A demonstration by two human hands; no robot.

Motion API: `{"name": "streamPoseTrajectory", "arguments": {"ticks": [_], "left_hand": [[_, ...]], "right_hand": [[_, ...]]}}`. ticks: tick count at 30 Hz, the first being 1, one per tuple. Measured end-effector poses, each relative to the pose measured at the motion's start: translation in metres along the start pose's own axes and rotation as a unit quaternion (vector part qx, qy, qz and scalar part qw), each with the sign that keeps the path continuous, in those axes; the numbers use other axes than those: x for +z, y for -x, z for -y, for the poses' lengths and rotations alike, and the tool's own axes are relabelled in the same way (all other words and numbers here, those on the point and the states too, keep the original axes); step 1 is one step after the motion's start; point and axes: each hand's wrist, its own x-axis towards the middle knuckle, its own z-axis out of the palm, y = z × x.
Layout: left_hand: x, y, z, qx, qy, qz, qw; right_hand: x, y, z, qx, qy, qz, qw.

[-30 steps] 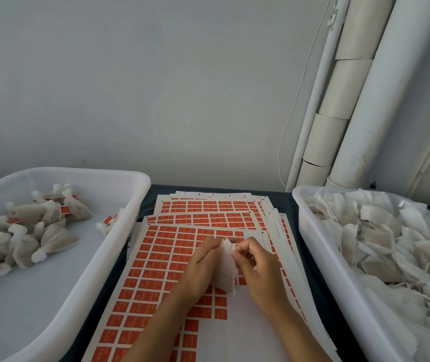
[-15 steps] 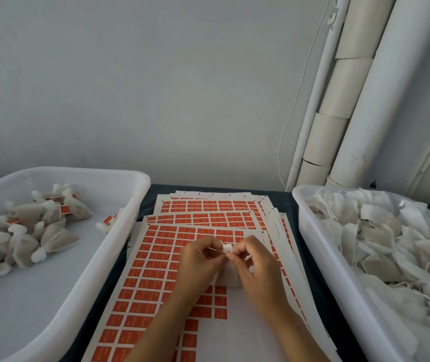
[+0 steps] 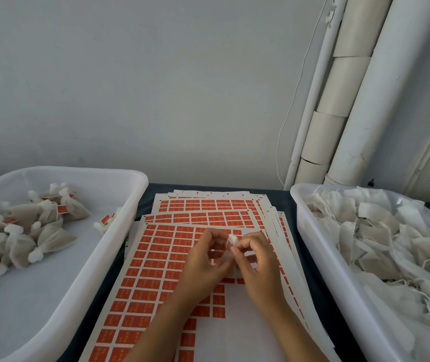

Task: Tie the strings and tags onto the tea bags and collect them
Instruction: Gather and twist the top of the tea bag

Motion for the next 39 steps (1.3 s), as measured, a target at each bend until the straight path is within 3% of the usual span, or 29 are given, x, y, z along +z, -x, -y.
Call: {"name": "streamPoseTrajectory", "arguments": {"ticks": [5, 20, 24, 39], "left_hand": [[-0.001, -0.002, 0.000, 0.016, -0.024, -0.032, 0.999], [-0.004, -0.003, 0.004, 0.002, 0.050, -0.016, 0.999], [-0.004, -0.003, 0.004, -0.006, 0.054, -0.007, 0.998], [-0.007, -0.003, 0.001, -0.005, 0.052, 0.023, 0.998]], "right_hand": [[0.000, 0.000, 0.000, -0.005, -0.008, 0.011, 1.000], [-0.002, -0.001, 0.001, 0.039, -0.051, 0.017, 0.998], [-0.002, -0.003, 0.002, 0.054, -0.044, 0.051, 0.996], [-0.010, -0.004, -0.001, 0.037, -0.047, 0.008, 0.998]]}}
